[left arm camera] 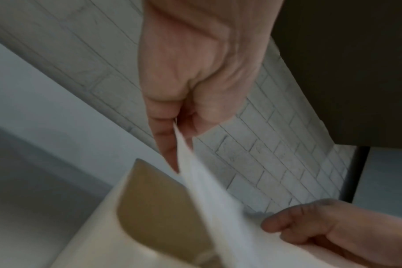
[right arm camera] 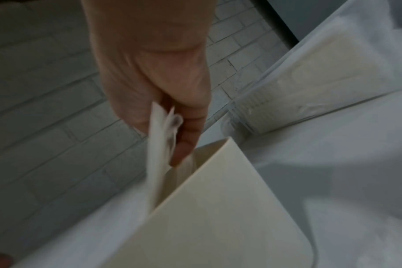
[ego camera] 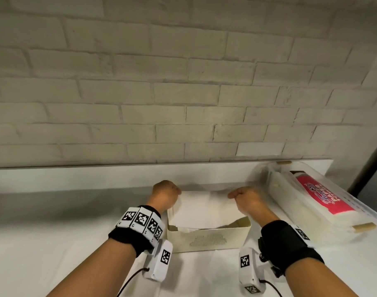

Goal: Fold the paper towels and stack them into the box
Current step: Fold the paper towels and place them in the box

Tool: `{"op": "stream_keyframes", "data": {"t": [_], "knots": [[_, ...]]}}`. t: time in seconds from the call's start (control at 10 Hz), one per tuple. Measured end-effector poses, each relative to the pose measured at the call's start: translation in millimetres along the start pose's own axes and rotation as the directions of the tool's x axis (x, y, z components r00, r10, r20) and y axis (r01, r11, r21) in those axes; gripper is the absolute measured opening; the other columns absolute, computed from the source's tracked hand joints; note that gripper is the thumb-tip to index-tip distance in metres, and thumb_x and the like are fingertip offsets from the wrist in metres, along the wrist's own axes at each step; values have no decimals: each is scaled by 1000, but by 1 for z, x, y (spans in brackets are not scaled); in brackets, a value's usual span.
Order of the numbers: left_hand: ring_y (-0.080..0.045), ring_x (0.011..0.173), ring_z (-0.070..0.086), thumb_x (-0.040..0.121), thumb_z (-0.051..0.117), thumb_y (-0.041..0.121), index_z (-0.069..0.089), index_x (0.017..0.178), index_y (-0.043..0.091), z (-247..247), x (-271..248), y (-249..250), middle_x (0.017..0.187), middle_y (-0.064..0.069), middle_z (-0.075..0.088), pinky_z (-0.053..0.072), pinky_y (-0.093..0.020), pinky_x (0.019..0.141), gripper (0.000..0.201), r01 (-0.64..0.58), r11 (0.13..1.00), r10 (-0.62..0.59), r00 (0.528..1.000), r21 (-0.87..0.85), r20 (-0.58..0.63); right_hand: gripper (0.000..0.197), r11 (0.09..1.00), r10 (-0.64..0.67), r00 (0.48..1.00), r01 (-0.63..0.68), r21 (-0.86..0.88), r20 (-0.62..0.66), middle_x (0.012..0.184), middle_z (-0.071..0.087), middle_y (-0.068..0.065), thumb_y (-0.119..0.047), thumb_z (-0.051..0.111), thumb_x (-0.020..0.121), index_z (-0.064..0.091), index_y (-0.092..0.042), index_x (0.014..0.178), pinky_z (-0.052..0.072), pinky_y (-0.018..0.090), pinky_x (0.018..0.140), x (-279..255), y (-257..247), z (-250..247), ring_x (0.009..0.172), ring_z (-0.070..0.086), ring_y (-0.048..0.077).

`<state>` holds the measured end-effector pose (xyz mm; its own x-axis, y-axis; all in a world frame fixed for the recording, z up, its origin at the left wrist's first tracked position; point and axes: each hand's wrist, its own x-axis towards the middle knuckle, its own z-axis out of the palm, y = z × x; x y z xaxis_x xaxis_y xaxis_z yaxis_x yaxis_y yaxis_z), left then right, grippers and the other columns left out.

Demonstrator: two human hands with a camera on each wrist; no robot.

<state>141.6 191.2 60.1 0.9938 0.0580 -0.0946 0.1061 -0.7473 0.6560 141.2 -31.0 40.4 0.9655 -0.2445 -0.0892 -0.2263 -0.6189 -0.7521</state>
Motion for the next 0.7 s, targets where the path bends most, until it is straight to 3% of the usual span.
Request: {"op": "stream_keyframes", "data": {"t": [0.1, 0.2, 0.3, 0.4, 0.5, 0.6, 0.7], "knots": [[-26, 112, 57, 92, 48, 17, 62, 92, 7, 8, 4, -1, 110, -10, 61, 45, -28, 84, 17, -37, 972, 3, 989, 233, 145, 28, 971, 58, 983, -16, -237, 172, 118, 63, 13, -7, 47, 90, 65, -4, 112, 46, 28, 88, -2, -6, 1, 111, 58, 28], [-23, 119, 50, 83, 68, 27, 54, 118, 7, 21, 4, 0, 118, -8, 51, 44, -25, 91, 42, -103, 902, 4, 973, 418, 231, 39, 894, 109, 955, 28, -447, 277, 121, 57, 9, -5, 58, 83, 58, -4, 122, 50, 28, 92, -3, -8, 8, 110, 58, 23], [-23, 119, 46, 83, 69, 21, 45, 129, 7, 35, 13, -4, 129, -11, 44, 44, -27, 95, 54, -182, 830, 62, 970, 528, 236, 52, 873, 182, 934, -10, -487, 307, 112, 51, 5, 6, 61, 77, 48, -2, 126, 57, 22, 66, 3, -3, 21, 79, 60, 16], [-24, 115, 51, 88, 62, 13, 51, 123, 5, 43, 17, -6, 125, -11, 52, 44, -27, 91, 38, -243, 742, 61, 953, 625, 298, 64, 817, 195, 936, 10, -577, 293, 120, 50, 8, 6, 59, 76, 32, 5, 134, 46, 16, 47, 7, -1, 27, 77, 56, 13], [-22, 111, 59, 90, 60, 19, 59, 116, 5, 48, 18, -3, 115, -6, 62, 44, -25, 83, 30, -317, 583, 33, 929, 748, 368, 55, 760, 124, 939, 117, -640, 319, 112, 49, 14, 2, 55, 82, 34, 11, 132, 40, 20, 56, 9, 4, 32, 104, 57, 27], [-21, 111, 59, 88, 62, 31, 59, 117, 7, 50, 17, 3, 77, 0, 51, 41, -26, 81, 38, -367, 459, -11, 908, 809, 418, 49, 675, 92, 930, 205, -708, 356, 130, 47, 23, -2, 54, 85, 39, 11, 130, 38, 26, 66, 8, 6, 32, 109, 53, 29], [-21, 110, 60, 86, 63, 36, 59, 117, 8, 53, 18, 5, 68, 1, 42, 41, -27, 80, 42, -409, 366, -37, 891, 836, 452, 21, 512, 96, 888, 342, -788, 449, 116, 54, 18, -8, 53, 89, 54, 0, 109, 35, 24, 79, 6, 0, 33, 106, 53, 25]]}}
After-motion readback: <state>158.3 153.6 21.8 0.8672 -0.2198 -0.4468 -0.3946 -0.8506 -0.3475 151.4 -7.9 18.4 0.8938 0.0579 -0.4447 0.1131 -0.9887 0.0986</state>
